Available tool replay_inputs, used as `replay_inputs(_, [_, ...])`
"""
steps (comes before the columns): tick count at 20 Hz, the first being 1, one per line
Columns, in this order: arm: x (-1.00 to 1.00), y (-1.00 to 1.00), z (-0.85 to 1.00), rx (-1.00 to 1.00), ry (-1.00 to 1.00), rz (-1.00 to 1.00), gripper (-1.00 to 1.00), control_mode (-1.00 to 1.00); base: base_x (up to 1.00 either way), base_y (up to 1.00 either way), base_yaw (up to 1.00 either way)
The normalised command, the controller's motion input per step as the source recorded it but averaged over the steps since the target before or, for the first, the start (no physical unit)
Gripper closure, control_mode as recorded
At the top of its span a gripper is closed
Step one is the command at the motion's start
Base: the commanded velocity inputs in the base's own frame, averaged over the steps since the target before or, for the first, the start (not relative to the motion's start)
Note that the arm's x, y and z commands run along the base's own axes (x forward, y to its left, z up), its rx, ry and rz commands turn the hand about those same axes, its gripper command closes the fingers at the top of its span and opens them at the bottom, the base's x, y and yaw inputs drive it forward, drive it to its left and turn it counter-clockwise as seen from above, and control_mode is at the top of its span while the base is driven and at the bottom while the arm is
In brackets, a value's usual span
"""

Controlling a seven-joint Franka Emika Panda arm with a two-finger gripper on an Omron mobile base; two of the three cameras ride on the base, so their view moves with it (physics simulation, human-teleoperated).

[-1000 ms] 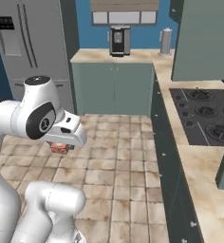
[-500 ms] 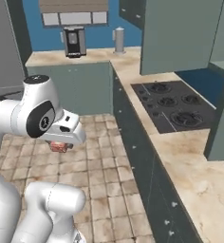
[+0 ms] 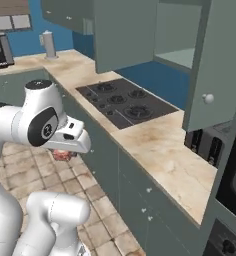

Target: Pick up the bar soap and sponge from the sink, and place them back in the cabinet, and close the cabinet doors.

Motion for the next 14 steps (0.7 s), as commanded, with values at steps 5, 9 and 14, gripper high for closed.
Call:
replay_inputs(5, [0.00, 0.00, 0.00, 0.00, 0.00, 0.00, 1.00, 1.00, 0.36, 0.17, -0.47])
replay_inputs(9, [0.00, 0.00, 0.00, 0.00, 0.00, 0.00, 1.00, 1.00, 0.31, 0.15, -0.52])
replay_inputs(14, [0.00, 0.00, 0.00, 0.00, 0.00, 0.00, 1.00, 1.00, 0.34, 0.19, -0.53])
